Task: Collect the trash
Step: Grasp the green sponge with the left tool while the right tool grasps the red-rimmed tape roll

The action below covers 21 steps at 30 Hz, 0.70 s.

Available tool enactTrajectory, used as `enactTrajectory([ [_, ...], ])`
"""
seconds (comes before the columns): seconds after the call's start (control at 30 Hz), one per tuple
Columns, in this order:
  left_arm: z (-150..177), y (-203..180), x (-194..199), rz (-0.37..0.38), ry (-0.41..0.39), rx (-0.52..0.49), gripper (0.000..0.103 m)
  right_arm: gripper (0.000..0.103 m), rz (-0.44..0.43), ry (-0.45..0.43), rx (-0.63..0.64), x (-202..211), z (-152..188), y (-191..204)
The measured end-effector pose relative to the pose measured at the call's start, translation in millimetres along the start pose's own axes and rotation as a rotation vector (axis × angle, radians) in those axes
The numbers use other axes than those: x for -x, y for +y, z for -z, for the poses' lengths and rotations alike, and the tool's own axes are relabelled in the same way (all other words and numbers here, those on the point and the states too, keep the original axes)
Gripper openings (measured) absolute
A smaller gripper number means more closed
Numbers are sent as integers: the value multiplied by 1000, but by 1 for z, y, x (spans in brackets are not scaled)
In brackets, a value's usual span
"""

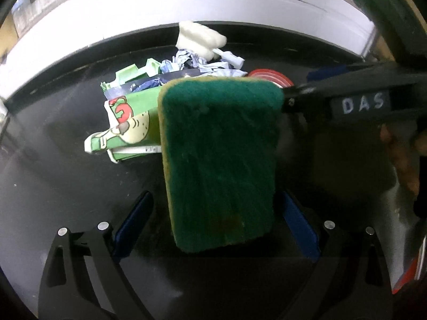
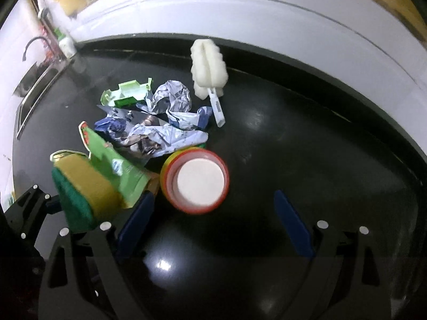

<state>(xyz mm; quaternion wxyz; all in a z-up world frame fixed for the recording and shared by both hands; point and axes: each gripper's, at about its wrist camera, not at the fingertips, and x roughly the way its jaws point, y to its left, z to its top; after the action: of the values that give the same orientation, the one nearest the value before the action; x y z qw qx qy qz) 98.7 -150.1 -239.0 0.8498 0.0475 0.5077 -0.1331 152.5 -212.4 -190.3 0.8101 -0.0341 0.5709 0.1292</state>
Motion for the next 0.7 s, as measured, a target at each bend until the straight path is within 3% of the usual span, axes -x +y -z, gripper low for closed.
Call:
enactTrajectory([
  [0.1,-6,3,-8,19,7,19,78,73,-19,26,18,-11,-6,-1],
  [0.2,-13,5,-9,29,2,13,61,50,-46,20,32,-11,-9,0],
  [0.33,-16,11,-2,53,-4,40,54,50,-52,14,32,-4,-9,3],
  [0.7,-7,11,40,45,-49,36,52,50,-39,-45,-7,37,-2,8],
])
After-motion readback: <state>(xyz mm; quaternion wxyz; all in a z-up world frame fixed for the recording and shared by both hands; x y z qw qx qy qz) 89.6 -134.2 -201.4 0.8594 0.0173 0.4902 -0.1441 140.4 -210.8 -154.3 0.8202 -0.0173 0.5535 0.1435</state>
